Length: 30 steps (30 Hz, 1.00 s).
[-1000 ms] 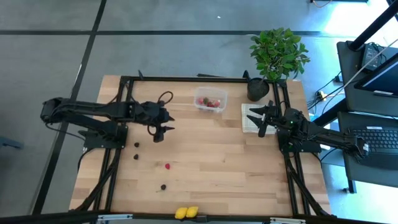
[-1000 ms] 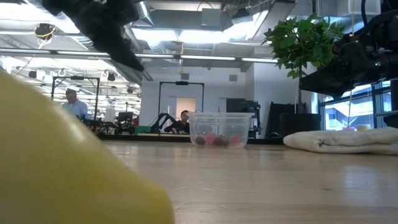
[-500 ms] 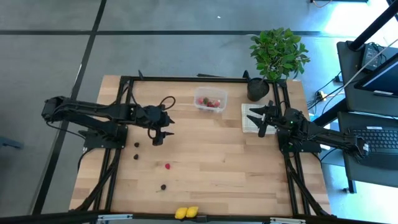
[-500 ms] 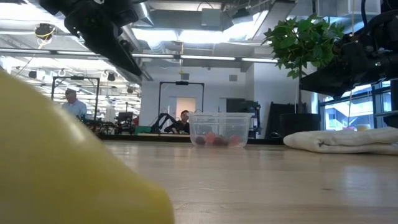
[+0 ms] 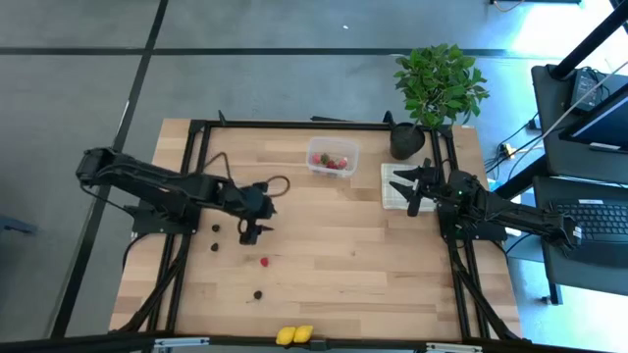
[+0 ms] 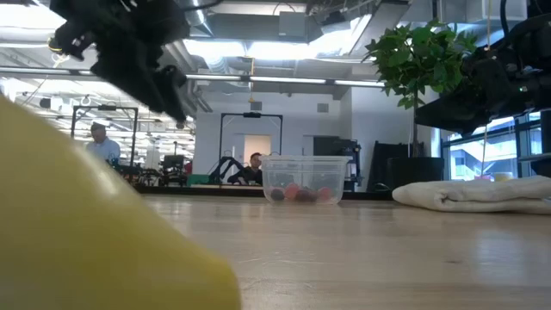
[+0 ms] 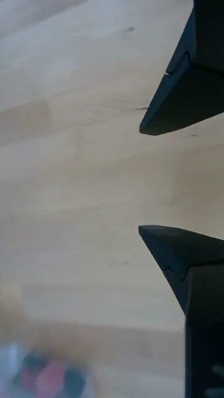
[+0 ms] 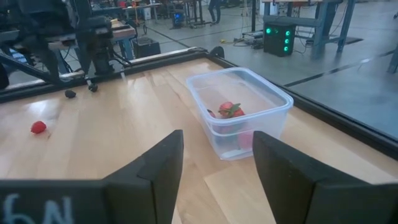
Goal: Pick and placing Produce into tupperware
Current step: Put the raspberry into the transparent container
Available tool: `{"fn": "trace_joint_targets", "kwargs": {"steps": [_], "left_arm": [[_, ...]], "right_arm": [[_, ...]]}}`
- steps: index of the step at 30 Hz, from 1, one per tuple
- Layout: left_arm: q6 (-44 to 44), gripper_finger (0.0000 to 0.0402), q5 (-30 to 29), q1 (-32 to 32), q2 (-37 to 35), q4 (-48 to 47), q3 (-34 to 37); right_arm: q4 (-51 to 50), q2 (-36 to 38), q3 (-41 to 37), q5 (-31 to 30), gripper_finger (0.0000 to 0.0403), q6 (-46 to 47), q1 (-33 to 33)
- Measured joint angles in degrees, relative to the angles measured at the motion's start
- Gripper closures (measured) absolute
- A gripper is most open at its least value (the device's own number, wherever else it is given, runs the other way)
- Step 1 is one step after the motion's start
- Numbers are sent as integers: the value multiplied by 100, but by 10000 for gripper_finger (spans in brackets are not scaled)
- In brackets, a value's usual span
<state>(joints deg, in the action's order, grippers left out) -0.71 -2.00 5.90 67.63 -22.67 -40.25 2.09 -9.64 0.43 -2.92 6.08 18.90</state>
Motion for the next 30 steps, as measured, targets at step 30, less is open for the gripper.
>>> {"fn": "trace_joint_targets", "kwargs": {"steps": [30], "left_arm": [[-138,159,114,1690,1673,458,2]], "right_arm": [[-35,1,0,0,208,-19,0]]}}
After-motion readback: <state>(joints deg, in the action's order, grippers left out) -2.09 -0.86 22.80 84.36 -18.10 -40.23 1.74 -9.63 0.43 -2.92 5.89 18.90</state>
